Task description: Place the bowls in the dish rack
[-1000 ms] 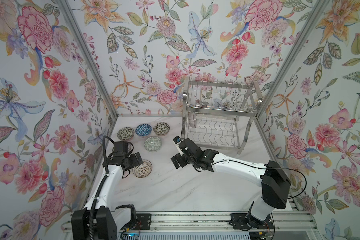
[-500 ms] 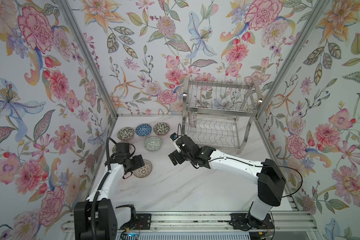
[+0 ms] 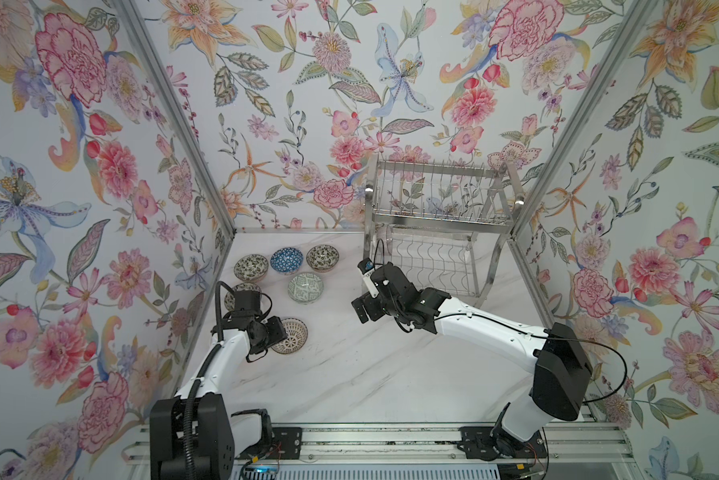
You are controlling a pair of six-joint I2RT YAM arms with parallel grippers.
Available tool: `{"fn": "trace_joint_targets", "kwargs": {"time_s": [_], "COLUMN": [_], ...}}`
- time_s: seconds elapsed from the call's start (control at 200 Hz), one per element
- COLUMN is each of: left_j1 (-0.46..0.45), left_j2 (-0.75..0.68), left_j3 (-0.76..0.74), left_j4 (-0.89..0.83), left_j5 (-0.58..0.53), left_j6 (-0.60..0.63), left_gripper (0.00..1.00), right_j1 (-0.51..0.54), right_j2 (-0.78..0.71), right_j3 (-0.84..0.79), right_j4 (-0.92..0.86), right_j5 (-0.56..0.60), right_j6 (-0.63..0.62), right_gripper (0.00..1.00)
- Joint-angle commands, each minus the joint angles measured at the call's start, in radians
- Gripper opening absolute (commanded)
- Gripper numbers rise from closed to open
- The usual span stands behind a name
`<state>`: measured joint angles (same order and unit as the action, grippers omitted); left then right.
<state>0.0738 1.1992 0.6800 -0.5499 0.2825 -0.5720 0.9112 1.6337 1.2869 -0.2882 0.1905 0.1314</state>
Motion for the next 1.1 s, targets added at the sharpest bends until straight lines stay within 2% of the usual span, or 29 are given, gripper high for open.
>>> {"fn": "trace_joint_targets", "kwargs": {"time_s": [0.0, 0.27, 0.701, 0.916, 1.096], "left_j1": [0.006, 0.004, -0.002, -0.002, -0.002], "left_j2": [-0.027, -0.059, 0.014, -0.029, 0.001], "left_j3": [-0.023, -0.025, -0.016, -0.016, -0.018], "left_j4": [0.025, 0.046, 0.062, 0.07, 0.078], "left_j5": [0.051, 0.057, 0.012, -0.024, -0.025], "left_j6": [-0.007, 0.009, 0.027, 0.031, 0.028], "left_gripper": [0.42, 0.3, 0.31, 0.31, 0.3], "right_j1": [-0.005, -0.021, -0.03, -0.052, -0.07], "right_j2": [-0.049, -0.074, -0.08, -0.109, -0.121], "right_j3": [-0.031, -0.06, -0.071, -0.109, -0.121], "right_j4": [-0.003, 0.007, 0.021, 0.021, 0.021], "right_j5": [-0.01, -0.018, -0.032, -0.045, -0.071], "right_j6": [0.017, 0.037, 0.047, 0.048, 0.052], "right_gripper": [0.99, 0.99, 0.99, 0.99, 0.99]}}
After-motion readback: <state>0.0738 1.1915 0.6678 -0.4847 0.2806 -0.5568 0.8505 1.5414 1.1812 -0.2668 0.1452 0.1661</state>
